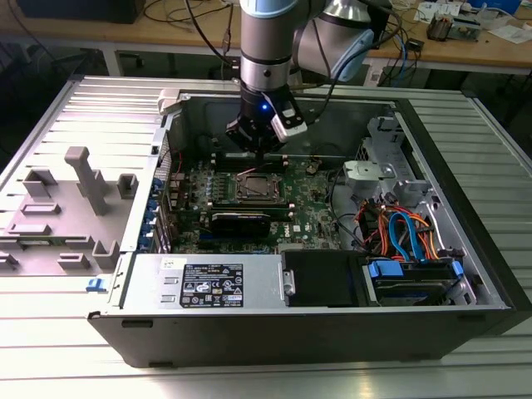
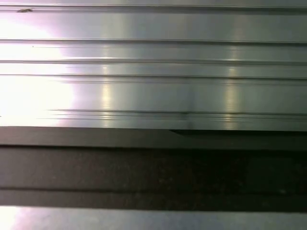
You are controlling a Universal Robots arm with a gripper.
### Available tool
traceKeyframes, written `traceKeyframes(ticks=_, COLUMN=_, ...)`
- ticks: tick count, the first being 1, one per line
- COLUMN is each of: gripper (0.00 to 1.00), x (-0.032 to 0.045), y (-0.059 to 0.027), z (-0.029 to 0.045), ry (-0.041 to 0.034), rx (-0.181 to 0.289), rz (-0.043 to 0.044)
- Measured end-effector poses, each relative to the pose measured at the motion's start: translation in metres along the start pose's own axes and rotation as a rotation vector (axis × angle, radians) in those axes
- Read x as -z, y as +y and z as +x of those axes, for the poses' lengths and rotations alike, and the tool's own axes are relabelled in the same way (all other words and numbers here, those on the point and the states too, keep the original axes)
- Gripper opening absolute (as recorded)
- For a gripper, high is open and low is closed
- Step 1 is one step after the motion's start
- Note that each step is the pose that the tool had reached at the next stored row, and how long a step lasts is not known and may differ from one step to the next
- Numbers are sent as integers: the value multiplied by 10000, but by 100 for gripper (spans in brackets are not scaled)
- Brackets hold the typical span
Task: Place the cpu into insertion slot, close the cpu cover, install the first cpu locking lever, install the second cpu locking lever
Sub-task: 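Install the first cpu locking lever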
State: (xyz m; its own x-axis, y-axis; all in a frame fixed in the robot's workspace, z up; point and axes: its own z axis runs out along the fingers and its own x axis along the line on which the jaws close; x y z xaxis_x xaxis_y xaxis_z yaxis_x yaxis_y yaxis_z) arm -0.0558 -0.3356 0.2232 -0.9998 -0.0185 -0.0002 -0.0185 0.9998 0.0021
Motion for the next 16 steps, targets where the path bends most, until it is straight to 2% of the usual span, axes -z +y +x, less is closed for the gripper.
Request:
traceKeyframes(ticks=5, gripper=11, x=-19, y=-1, z=-42, ry=0, rx=0, rz=0)
traceKeyframes(ticks=16, gripper=11, x=-133, y=-2, z=-93, ry=0, rx=0, rz=1)
